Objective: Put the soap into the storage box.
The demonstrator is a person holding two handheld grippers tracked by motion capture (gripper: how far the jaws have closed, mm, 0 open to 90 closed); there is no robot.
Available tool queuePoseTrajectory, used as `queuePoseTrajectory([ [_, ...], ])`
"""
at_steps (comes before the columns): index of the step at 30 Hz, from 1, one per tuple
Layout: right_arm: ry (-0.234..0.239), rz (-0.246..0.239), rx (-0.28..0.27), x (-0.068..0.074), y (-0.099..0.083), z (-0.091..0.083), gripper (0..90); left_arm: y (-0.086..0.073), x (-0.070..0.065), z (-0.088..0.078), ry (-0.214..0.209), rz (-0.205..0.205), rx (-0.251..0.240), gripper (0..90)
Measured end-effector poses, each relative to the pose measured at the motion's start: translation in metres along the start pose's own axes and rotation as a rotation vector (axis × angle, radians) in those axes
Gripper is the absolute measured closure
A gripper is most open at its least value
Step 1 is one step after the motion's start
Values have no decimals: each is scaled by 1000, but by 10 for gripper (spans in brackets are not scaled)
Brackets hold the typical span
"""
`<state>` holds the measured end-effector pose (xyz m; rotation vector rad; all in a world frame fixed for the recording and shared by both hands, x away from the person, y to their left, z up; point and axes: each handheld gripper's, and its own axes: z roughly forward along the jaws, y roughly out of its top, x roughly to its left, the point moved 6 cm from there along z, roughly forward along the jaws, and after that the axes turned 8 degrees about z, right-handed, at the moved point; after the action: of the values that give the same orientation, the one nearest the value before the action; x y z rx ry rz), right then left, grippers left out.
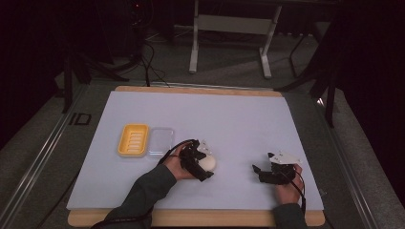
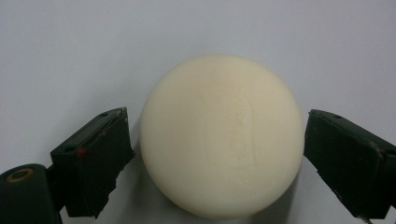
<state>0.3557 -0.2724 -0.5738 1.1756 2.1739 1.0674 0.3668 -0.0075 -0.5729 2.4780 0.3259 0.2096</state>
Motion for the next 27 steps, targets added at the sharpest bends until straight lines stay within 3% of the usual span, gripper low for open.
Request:
queuePoseTrajectory([
  [11,-1,1,2,0,0,0,190,0,3,2,-9,-20,-8,148],
  [18,-2,2,3,0,0,0,189,-1,3,3,0,-13,4,155],
  [24,-2,2,3,0,0,0,189,-1,2,0,2,6,5,250],
  [27,-1,2,3,0,0,0,189,-2,2,-1,5,6,8,251],
])
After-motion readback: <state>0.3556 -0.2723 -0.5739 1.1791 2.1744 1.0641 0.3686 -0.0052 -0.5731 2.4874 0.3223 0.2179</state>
